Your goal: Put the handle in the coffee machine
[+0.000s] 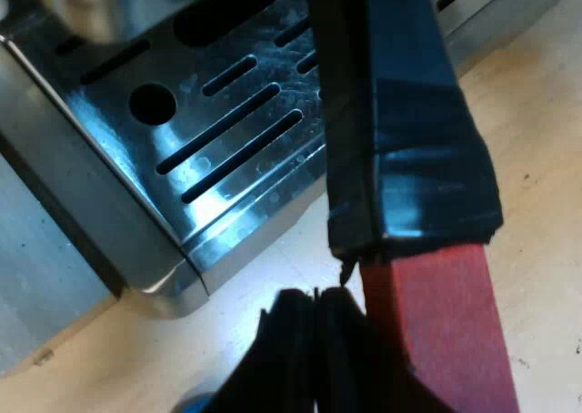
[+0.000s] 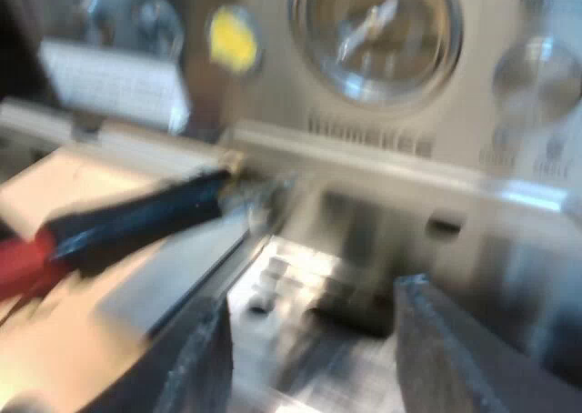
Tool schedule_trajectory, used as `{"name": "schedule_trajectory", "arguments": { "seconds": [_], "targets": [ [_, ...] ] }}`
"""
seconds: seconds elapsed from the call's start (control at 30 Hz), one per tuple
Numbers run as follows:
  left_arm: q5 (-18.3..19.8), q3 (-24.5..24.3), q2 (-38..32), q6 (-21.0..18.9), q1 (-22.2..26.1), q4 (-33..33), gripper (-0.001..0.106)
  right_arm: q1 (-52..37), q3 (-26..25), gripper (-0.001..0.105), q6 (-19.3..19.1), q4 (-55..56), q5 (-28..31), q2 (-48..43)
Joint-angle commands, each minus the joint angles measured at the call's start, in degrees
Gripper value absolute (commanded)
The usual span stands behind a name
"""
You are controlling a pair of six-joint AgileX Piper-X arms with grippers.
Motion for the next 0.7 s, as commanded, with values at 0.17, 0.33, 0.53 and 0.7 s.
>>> {"name": "schedule_trajectory", "arguments": {
  "seconds": [0.17,0.33,0.53,0.7],
  "targets": [
    [0.7,0.09,-0.59,-4.7,-3.7,-1.07,0.0,0.14,-0.21,0.044,0.71,9.91,-7.0,-8.65],
    [-0.35,0.05,-1.59,-6.18,-4.09,-1.07,0.0,0.14,-0.21,0.044,0.71,15.48,-6.98,-13.98],
    [0.01,0.05,-2.68,-8.77,-4.65,-1.07,0.0,0.14,-0.21,0.044,0.71,16.88,-6.98,-16.04],
    [-0.08,0.05,-2.68,-10.62,-7.44,-0.71,0.0,0.14,-0.21,0.044,0.71,17.02,-6.98,-16.14]
  ]
}}
